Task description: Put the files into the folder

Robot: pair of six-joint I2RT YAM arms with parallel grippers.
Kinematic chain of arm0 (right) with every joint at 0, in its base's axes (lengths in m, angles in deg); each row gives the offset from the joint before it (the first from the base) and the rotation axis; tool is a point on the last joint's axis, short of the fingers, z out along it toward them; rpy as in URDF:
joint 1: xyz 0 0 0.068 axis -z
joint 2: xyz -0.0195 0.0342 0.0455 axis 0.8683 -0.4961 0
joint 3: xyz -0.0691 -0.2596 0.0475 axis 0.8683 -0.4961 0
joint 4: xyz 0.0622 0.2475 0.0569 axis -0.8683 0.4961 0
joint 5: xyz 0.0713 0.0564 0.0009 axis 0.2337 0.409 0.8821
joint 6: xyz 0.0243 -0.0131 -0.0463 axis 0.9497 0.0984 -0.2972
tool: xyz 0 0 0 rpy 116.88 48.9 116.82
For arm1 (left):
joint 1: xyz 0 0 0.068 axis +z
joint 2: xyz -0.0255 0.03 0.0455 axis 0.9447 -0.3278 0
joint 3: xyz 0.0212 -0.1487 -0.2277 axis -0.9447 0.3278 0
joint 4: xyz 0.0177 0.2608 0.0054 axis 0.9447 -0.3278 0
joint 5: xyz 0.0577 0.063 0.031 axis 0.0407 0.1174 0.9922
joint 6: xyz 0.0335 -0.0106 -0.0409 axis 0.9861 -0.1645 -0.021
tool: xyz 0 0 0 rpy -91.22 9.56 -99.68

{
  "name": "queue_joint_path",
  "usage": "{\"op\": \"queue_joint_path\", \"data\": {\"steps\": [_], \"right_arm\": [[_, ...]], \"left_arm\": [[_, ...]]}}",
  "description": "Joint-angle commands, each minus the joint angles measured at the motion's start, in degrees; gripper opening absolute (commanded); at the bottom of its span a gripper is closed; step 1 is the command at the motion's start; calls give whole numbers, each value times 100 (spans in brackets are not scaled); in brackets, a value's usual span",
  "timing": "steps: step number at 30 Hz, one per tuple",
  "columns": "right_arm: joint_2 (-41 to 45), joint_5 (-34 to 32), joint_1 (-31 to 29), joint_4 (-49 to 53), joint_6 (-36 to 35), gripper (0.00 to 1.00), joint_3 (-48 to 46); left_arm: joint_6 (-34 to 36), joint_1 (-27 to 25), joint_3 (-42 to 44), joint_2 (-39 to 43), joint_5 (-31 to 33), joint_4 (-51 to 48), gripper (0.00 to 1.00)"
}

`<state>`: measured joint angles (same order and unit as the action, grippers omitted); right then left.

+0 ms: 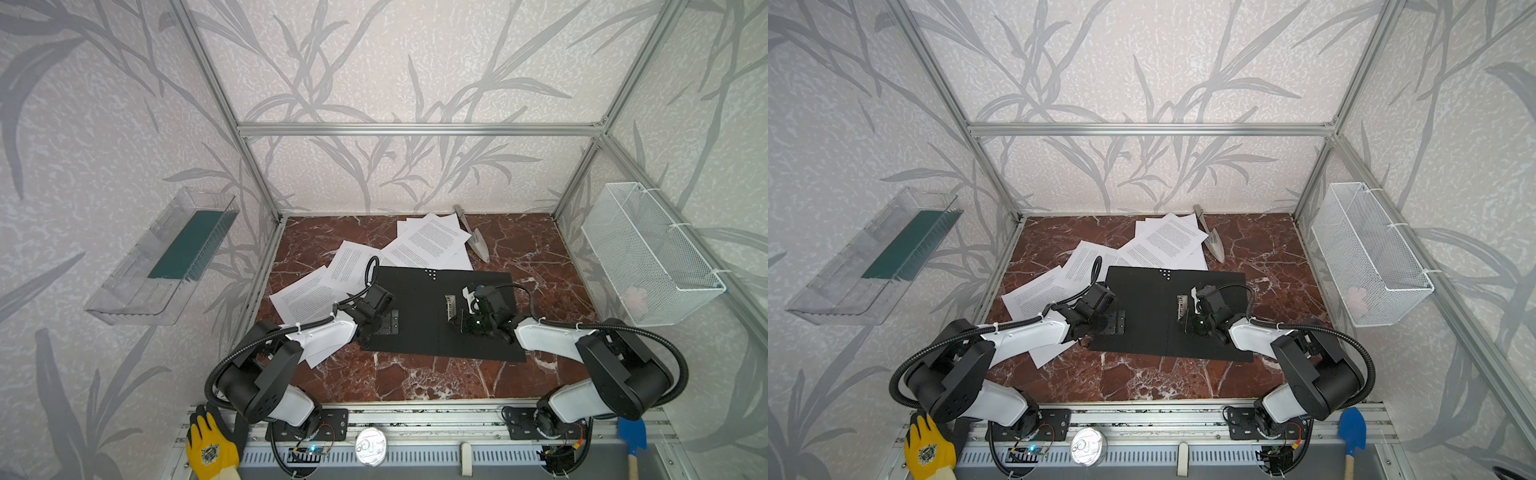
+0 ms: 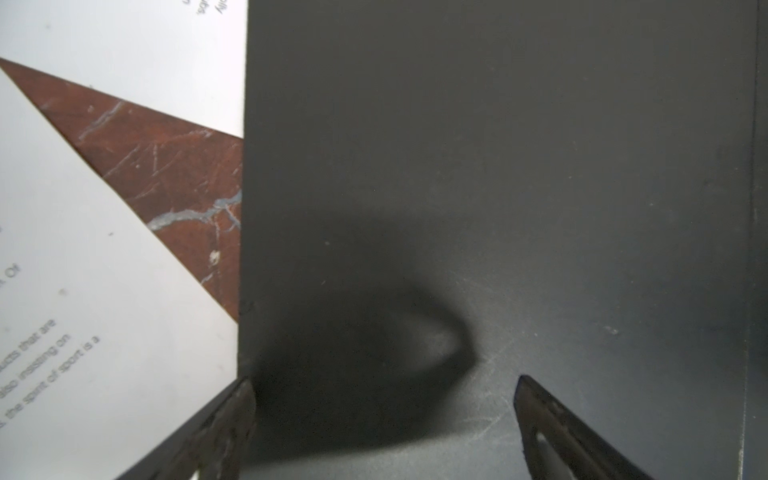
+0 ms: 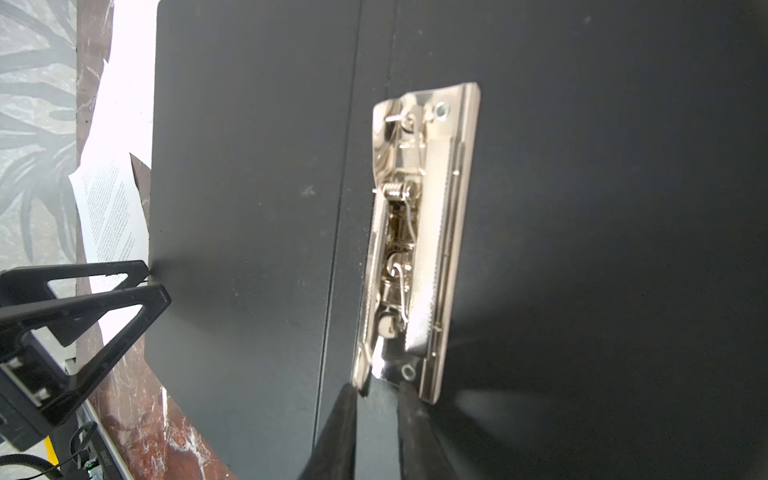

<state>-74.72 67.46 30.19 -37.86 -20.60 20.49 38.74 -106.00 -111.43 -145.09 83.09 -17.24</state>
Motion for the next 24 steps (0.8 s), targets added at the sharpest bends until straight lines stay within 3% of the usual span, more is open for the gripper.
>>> {"op": "queue_joint_path", "data": {"steps": [1,10,20,24], "right_arm": [[-77,-39,-15,-59,29,20,164],[-297,7,39,-247,113,13,243],[-171,-419,37,152,-102,0,178],[-302,-486,37,72,-180,0,46]], "left_arm": [[-86,29,158,-220,-339,-546,97],[-85,25,150,-238,-328,-554,97],[-119,25,79,-340,-121,-686,97],[-121,24,66,-371,-65,-708,97]]}}
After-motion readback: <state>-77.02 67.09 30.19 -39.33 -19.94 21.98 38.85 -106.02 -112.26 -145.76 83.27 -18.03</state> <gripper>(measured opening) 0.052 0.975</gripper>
